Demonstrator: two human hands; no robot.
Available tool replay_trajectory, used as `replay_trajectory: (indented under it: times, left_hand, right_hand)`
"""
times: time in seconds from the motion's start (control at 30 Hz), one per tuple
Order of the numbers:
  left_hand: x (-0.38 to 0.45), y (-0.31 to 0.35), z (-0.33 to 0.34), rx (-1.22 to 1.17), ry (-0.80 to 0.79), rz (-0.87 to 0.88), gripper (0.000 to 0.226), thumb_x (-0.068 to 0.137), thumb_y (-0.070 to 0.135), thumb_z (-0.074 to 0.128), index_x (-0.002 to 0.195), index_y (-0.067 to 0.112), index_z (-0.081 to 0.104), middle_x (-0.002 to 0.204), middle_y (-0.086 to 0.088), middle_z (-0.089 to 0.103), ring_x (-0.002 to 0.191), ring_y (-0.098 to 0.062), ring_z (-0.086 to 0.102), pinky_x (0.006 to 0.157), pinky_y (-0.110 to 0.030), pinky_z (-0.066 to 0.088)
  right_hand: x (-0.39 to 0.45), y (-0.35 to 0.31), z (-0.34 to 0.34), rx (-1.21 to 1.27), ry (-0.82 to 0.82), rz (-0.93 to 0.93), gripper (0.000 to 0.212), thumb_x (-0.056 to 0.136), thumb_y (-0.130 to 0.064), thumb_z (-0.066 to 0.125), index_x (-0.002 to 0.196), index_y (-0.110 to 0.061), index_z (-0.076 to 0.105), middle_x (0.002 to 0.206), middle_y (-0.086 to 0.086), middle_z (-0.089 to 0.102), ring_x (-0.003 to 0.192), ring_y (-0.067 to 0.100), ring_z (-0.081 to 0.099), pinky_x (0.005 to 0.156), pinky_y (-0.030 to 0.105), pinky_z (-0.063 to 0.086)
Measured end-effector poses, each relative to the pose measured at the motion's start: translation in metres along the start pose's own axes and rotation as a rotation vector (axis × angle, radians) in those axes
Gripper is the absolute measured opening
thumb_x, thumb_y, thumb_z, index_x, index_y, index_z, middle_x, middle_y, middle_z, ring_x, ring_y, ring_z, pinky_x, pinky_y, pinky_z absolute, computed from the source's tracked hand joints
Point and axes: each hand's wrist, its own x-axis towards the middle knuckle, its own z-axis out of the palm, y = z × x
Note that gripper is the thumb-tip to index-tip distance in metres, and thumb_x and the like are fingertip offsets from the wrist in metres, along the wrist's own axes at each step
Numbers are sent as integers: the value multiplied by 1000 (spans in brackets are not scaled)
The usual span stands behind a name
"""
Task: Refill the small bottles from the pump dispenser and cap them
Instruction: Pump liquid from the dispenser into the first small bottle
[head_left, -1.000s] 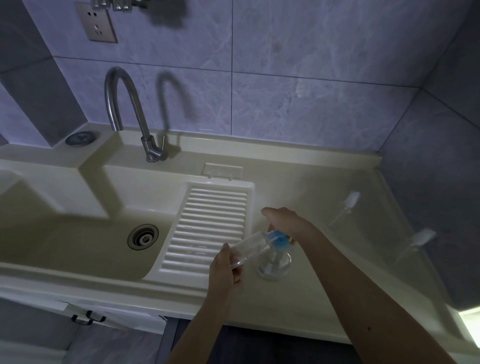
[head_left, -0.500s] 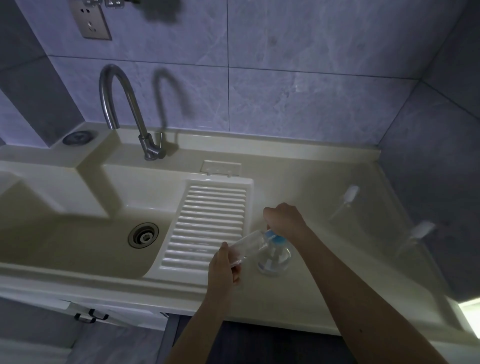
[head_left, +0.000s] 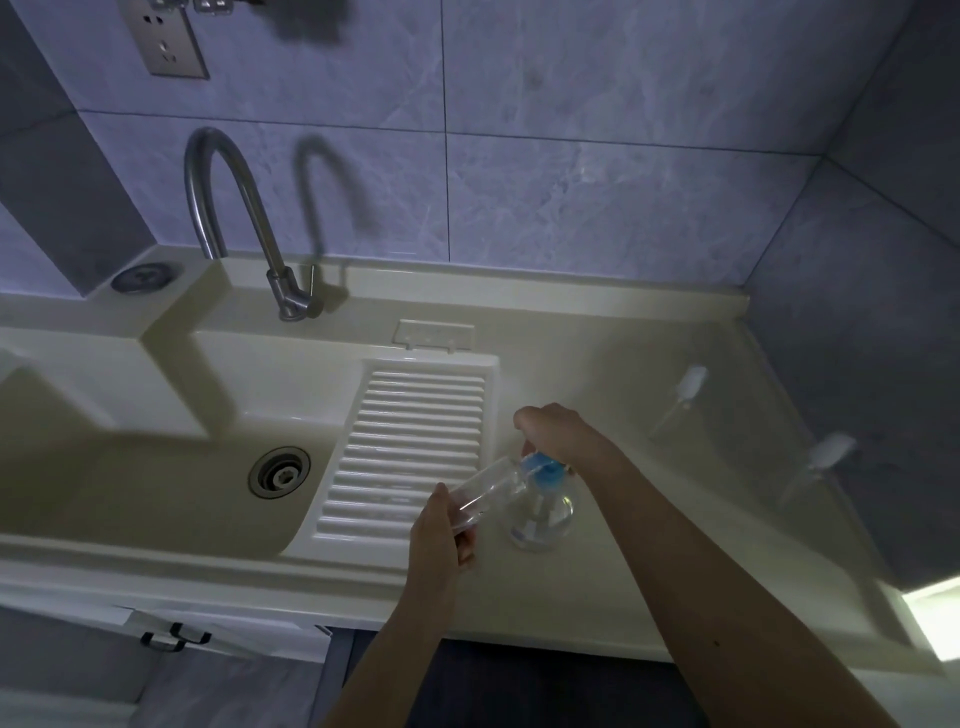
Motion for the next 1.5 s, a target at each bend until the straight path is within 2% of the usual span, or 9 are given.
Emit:
replay_trajectory:
  times: [0.07, 0.33, 0.47, 0.6, 0.73, 0.9, 1.27, 1.4, 1.5]
  left_hand:
    - [0, -1, 0, -7, 3, -9, 44, 101, 33, 34, 80, 8, 62, 48, -1, 40, 39, -9, 30, 39, -19, 22]
    - [6, -8, -4, 5, 24, -54, 42, 102, 35, 34, 96, 1, 58, 56, -6, 41, 36, -8, 32, 36, -19, 25]
    - [9, -5, -6, 9, 6, -49, 40, 102, 34, 34, 97, 1, 56, 53, -5, 39, 35, -7, 32, 35, -18, 25]
    - [6, -1, -5, -6, -14, -42, 42, 102, 34, 32, 97, 1, 58, 50, -3, 40, 37, -8, 31, 36, -18, 24]
    - [6, 2, -5, -5, -32, -30, 44, 102, 34, 31, 95, -1, 58, 48, -1, 40, 36, -7, 32, 35, -18, 24]
    - [9, 0, -8, 13, -45, -34, 46, 102, 34, 30, 100, -4, 56, 50, -4, 40, 36, -8, 32, 36, -18, 25]
    - [15, 0, -11, 43, -98, -33, 44, 103, 32, 29, 84, 1, 55, 46, -1, 41, 36, -8, 31, 38, -19, 23]
    - [14, 2, -11, 36, -114, -28, 46, 103, 31, 28, 81, 2, 55, 46, 0, 41, 35, -8, 31, 37, -19, 24]
    - [14, 1, -11, 40, -122, -21, 45, 103, 31, 27, 83, 2, 55, 46, -1, 41, 36, -8, 31, 38, -19, 24]
  right_hand:
    - [-1, 3, 1, 12, 39, 16, 41, 84, -16, 42, 113, 4, 64, 109, 16, 66, 70, 19, 49, 62, 25, 40]
    - [1, 7, 9, 61, 139, 8, 43, 69, -21, 42, 89, 1, 72, 81, 9, 71, 57, 20, 56, 57, 22, 44]
    - [-1, 4, 8, 9, 129, -7, 44, 70, -23, 40, 88, -1, 73, 89, 10, 72, 64, 19, 58, 62, 23, 45]
    - [-7, -3, -1, -27, 1, 27, 40, 88, -20, 39, 107, 4, 65, 105, 15, 65, 79, 22, 56, 72, 28, 44]
    - [-10, -3, -3, 30, -54, 55, 44, 94, -30, 36, 113, 0, 61, 94, 10, 61, 86, 23, 56, 81, 34, 42]
    - [-3, -1, 5, 65, 82, 30, 36, 87, -20, 40, 95, 1, 68, 104, 9, 70, 68, 16, 53, 58, 22, 41]
    - [3, 3, 11, -29, 187, -17, 30, 89, -15, 43, 65, -8, 60, 83, 6, 67, 64, 16, 53, 57, 22, 41]
    - [1, -1, 6, 52, 95, 46, 33, 90, -23, 45, 96, -1, 69, 102, 10, 67, 70, 17, 53, 74, 29, 46]
    - [-2, -2, 2, 108, -23, 93, 33, 92, -30, 45, 101, -5, 64, 110, 9, 65, 90, 25, 57, 92, 37, 44]
